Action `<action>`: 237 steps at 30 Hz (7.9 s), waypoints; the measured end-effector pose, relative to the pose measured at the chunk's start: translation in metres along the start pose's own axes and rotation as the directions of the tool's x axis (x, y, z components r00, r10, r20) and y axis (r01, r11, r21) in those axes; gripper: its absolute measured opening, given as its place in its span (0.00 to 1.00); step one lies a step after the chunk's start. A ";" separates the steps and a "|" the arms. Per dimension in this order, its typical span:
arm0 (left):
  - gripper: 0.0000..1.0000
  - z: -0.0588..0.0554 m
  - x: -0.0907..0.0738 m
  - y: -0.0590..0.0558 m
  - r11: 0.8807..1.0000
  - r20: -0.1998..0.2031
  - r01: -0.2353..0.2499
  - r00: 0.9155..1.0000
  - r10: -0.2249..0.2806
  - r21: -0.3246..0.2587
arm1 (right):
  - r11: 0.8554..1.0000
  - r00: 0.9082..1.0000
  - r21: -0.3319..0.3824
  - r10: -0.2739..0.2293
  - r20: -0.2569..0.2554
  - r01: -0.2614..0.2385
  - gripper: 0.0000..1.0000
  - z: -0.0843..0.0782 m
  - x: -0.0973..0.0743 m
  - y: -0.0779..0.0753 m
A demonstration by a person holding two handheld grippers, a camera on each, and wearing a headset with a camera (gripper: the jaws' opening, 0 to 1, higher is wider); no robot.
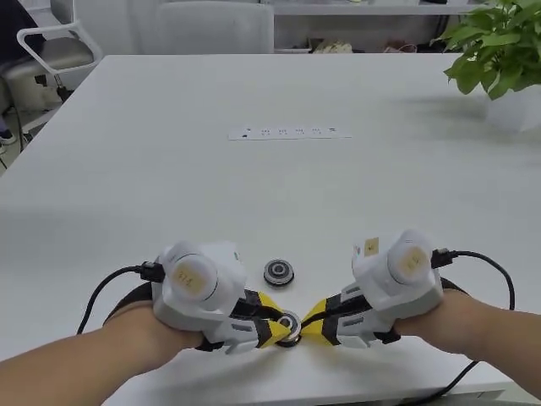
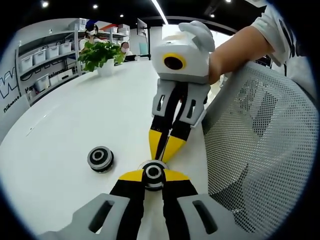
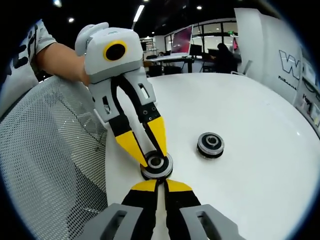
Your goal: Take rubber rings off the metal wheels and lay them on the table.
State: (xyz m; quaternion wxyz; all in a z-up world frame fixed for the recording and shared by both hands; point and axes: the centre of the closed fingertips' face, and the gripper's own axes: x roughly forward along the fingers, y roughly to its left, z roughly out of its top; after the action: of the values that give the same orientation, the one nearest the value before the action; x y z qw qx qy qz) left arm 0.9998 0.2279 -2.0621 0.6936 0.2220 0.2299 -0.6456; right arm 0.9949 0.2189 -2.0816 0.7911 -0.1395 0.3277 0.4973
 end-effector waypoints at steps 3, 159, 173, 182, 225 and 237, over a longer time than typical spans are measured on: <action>0.08 0.000 0.000 0.000 1.000 -0.001 -0.001 1.000 0.001 0.001 | 1.000 1.000 0.021 0.000 -0.003 0.000 0.01 0.000 0.000 0.000; 0.50 0.011 -0.164 0.023 0.938 0.176 -0.265 0.936 0.306 -0.222 | 0.948 0.987 0.308 0.038 0.158 -0.086 0.00 0.082 0.055 0.005; 0.50 0.008 -0.160 0.024 0.938 0.160 -0.262 0.940 0.301 -0.226 | 0.972 0.993 0.230 0.020 0.116 -0.047 0.11 0.071 0.061 0.004; 0.50 0.012 -0.156 0.022 0.942 0.159 -0.254 0.943 0.292 -0.220 | 0.974 0.989 0.223 -0.003 0.150 -0.031 0.20 0.076 0.044 -0.002; 0.49 0.025 -0.097 0.030 0.968 0.105 -0.155 0.978 0.178 -0.195 | 0.972 0.974 0.232 -0.076 0.213 0.025 0.29 0.046 -0.036 -0.022; 0.47 0.026 -0.076 0.027 0.981 0.086 -0.105 0.989 0.120 -0.164 | 0.986 0.980 0.167 -0.044 0.193 0.011 0.32 0.036 -0.033 -0.016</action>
State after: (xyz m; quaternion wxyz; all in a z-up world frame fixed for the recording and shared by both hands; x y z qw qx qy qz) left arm 1.0228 0.2738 -1.9949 0.7547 0.1475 0.2341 -0.5948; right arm 1.0133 0.2079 -2.0346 0.8352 -0.0283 0.2864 0.4687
